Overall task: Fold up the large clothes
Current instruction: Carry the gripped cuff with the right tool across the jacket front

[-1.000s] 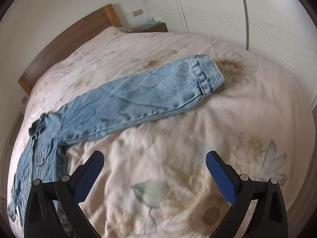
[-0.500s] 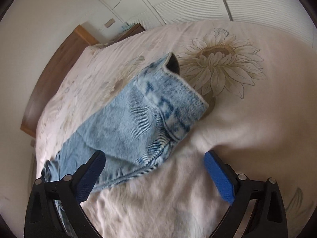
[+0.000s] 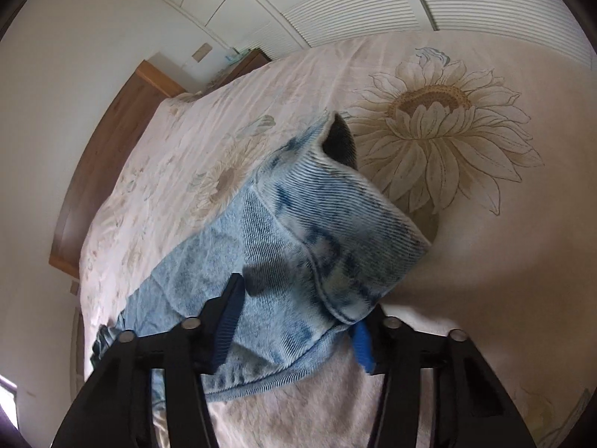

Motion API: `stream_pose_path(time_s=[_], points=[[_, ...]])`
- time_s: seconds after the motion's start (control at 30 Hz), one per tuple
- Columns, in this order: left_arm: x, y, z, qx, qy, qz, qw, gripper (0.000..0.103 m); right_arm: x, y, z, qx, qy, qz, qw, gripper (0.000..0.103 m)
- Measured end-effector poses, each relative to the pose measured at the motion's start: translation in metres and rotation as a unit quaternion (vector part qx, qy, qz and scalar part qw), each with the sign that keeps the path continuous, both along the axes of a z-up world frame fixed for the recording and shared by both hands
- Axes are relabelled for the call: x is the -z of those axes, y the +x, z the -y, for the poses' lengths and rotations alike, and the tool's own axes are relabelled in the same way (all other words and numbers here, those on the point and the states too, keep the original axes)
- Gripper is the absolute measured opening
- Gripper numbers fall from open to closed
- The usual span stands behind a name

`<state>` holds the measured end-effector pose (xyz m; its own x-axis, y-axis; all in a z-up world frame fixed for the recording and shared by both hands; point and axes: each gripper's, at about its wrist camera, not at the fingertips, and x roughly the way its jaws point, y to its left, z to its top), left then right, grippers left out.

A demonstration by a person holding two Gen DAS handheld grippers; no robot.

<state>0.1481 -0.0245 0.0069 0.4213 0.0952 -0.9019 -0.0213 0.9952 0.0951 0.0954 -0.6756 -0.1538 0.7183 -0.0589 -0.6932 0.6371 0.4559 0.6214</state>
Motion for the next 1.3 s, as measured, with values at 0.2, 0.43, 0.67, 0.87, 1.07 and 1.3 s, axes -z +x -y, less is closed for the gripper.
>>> stream_pose_path(time_s=[0.2, 0.43, 0.67, 0.87, 1.07, 1.3], points=[[0.001, -0.004, -0.016, -0.012, -0.027, 0.010, 0.9995, 0.102, -0.019, 0.007, 0.000, -0.011, -0.014, 0.010, 1.000, 0.013], [0.002, -0.010, -0.043, -0.037, -0.062, 0.020, 0.9972, 0.102, -0.061, 0.039, -0.018, -0.049, -0.018, 0.040, 0.998, 0.009], [0.004, -0.022, -0.077, -0.063, -0.068, 0.036, 0.9950, 0.102, -0.101, 0.088, -0.058, -0.088, -0.005, 0.061, 0.994, 0.009], [0.012, -0.032, -0.106, -0.088, -0.092, 0.038, 0.9911, 0.102, -0.130, 0.138, -0.120, -0.140, 0.004, 0.063, 0.988, 0.008], [0.019, -0.038, -0.136, -0.111, -0.110, 0.044, 0.9868, 0.102, -0.161, 0.195, -0.198, -0.203, -0.001, 0.066, 0.977, 0.008], [0.033, -0.044, -0.172, -0.150, -0.130, 0.030, 0.9797, 0.102, -0.184, 0.253, -0.307, -0.281, -0.005, 0.079, 0.957, 0.008]])
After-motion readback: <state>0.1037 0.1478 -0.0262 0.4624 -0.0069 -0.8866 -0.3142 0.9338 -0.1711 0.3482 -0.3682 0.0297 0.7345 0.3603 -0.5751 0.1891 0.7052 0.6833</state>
